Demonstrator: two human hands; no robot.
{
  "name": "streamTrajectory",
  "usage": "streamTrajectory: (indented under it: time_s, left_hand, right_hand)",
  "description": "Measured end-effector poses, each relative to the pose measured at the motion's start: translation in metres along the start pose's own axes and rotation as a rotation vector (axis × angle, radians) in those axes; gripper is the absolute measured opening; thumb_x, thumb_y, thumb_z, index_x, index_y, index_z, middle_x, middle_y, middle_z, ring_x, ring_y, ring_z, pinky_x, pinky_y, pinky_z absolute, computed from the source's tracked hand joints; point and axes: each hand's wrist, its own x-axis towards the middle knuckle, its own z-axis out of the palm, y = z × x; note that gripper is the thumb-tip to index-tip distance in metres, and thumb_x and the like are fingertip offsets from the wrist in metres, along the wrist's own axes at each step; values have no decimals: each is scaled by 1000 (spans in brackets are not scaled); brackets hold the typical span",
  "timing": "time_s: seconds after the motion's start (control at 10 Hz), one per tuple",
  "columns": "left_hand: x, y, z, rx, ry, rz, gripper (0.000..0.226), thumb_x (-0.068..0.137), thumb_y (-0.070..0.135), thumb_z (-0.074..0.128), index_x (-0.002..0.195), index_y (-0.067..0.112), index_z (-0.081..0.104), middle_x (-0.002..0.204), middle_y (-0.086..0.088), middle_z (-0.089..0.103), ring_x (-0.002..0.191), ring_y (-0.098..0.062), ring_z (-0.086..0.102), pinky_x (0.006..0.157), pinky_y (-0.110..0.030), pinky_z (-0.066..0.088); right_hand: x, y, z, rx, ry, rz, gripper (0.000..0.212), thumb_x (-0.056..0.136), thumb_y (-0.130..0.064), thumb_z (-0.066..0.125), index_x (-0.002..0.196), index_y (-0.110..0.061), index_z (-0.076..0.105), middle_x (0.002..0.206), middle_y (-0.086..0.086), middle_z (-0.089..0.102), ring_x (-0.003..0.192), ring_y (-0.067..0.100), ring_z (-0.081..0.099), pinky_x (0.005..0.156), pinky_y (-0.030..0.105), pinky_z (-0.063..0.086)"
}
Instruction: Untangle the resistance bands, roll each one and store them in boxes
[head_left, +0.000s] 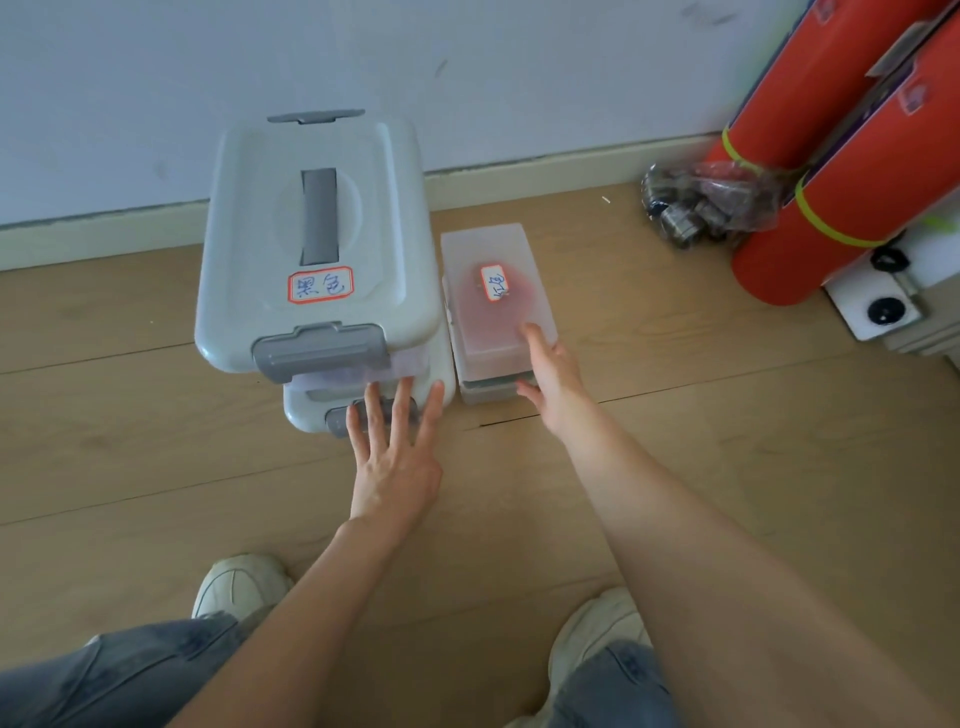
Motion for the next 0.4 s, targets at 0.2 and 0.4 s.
streamTrajectory:
  time_s: [0.2,0.4]
  left_hand:
    - [3,6,-3,-14,-98,-25,88,72,6,61,147,18,17,152,-20,21,137,-52,9,108,-61,0]
    - [4,2,-29,-86,-261,-7,71,86,13,44,148,21,10,155,-9,7,142,-35,4,115,-45,6]
  right_hand:
    - [0,0,3,-46,-50,2,43,88,-48,51,124,-28,40,121,-8,45,104,11,46,94,32,43]
    - [-24,-9,-1,-244,112,-36,61,88,-52,47,136,-18,35,133,6,40,114,29,46,87,39,45]
